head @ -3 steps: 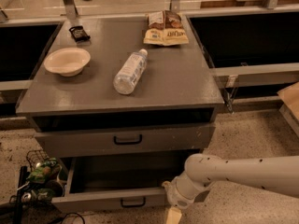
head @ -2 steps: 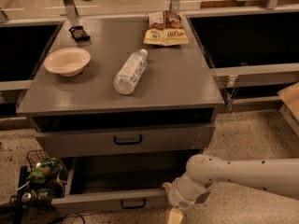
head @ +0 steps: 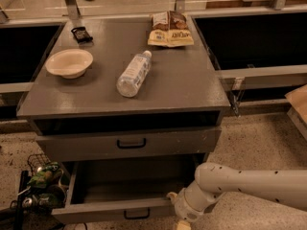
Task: Open middle drawer
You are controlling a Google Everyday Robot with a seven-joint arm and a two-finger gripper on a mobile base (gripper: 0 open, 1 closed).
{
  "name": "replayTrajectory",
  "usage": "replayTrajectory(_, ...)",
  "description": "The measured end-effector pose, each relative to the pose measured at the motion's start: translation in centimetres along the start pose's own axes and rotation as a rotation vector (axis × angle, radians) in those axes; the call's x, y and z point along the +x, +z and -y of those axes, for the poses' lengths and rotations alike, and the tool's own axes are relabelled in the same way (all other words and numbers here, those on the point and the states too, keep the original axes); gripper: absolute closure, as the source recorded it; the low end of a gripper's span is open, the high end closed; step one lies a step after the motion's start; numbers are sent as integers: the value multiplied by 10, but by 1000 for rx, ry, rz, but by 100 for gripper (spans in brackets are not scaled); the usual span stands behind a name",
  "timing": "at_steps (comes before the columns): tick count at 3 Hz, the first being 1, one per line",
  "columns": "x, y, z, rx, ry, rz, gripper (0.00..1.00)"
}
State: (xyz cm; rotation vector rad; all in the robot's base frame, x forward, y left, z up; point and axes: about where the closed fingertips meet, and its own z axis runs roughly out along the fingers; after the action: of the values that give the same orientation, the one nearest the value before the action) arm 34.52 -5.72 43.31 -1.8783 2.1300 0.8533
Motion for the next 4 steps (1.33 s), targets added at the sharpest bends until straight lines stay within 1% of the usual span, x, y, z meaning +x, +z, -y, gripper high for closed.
replayTrajectory(3, 21, 1, -31, -38, -19, 41, 0)
replayTrajectory(4, 30, -3, -41, -37, -10, 81, 0)
